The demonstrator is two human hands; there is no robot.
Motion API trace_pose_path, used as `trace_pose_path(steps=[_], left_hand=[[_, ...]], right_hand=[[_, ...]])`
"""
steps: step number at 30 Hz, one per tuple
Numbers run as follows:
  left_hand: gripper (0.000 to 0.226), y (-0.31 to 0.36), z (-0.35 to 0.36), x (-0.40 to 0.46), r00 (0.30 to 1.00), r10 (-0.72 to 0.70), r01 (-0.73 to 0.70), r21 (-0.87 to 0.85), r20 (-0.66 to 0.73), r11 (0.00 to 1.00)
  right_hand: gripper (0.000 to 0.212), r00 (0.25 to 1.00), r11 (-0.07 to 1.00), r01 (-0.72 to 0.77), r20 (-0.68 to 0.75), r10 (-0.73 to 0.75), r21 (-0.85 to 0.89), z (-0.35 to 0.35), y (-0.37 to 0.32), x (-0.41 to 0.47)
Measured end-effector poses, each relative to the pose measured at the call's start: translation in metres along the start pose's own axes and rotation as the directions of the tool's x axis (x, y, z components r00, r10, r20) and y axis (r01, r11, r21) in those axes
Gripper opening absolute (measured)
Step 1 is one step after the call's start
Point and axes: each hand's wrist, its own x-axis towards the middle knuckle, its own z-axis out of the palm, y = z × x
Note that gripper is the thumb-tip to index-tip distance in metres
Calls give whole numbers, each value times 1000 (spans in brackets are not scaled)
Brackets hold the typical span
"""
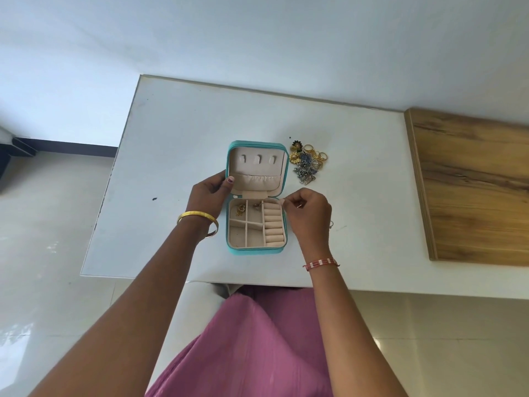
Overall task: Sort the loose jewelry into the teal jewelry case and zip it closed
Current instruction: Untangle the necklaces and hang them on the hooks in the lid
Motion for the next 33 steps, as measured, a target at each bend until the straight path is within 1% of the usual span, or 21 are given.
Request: trace_pose_path(steps=[1,2,3,4,5,6,10,13,16,18,19,20,21,23,25,27,29,30,31,32,33], left_hand=[[36,0,0,0,1000,-1,1,2,1,1000],[36,0,0,0,1000,-1,1,2,1,1000],[36,0,0,0,1000,0,0,3,1,1000],[36,0,0,-1,1000,1,-1,5,1,1000],[36,0,0,-1,1000,2,-2,8,0,1000],[36,0,0,-1,1000,3,-3,9,-1,1000],[36,0,-1,-1,1000,5,-5,-6,4,1000],[36,1,-1,-2,1000,15,-16,6,3,1000],[36,1,-1,-2,1000,26,-26,18,-1,1000],[37,1,-1,-2,1000,23,-23,24,-2,999],[37,1,0,-2,1000,23,-23,25,-2,999],[37,1,0,-2,1000,24,-24,25,-3,999],[37,1,0,-2,1000,24,-24,25,-5,999],[37,1,0,-2,1000,21,-20,27,-7,999],[37,0,-1,-2,1000,20,-20,27,-2,999],[37,0,-1,-2,1000,18,-18,19,0,1000],[36,0,0,-2,1000,17,-17,17,-1,1000],[36,0,0,-2,1000,17,-17,19,0,1000],[36,0,-1,-2,1000,16,-16,18,0,1000],[36,0,-1,-3,1000,16,-16,14,1,1000],[36,0,-1,-3,1000,19,-19,7,1,1000]], right_hand=[[6,999,995,-31,-15,33,97,-3,0,0],[9,996,963,-82,-8,87,256,-7,1,1],[12,989,885,-141,28,143,444,-12,0,2],[14,980,770,-194,85,180,608,-17,1,2],[16,973,651,-227,142,181,724,-22,1,3],[17,969,557,-246,185,165,794,-26,1,4],[21,960,225,-280,267,89,933,-38,-1,6],[22,956,19,-277,273,109,961,-45,1,7],[23,948,-132,-251,271,167,959,-52,8,9],[26,929,-160,-245,278,244,956,-54,14,11],[27,912,-138,-252,283,298,958,-54,17,11],[26,891,-84,-270,282,356,959,-52,20,12],[24,873,-1,-297,271,405,955,-50,22,11],[20,860,213,-353,226,458,911,-45,24,9],[18,874,441,-389,173,453,809,-38,24,6],[14,904,675,-381,100,417,632,-34,23,5],[8,949,905,-294,-18,314,309,-31,21,3],[9,967,966,-231,-86,241,118,-29,18,1],[11,975,985,-169,-156,161,-41,-28,15,-3],[12,974,983,-113,-211,81,-144,-26,10,-8],[13,970,980,-53,-241,5,-192,-24,3,-13]])
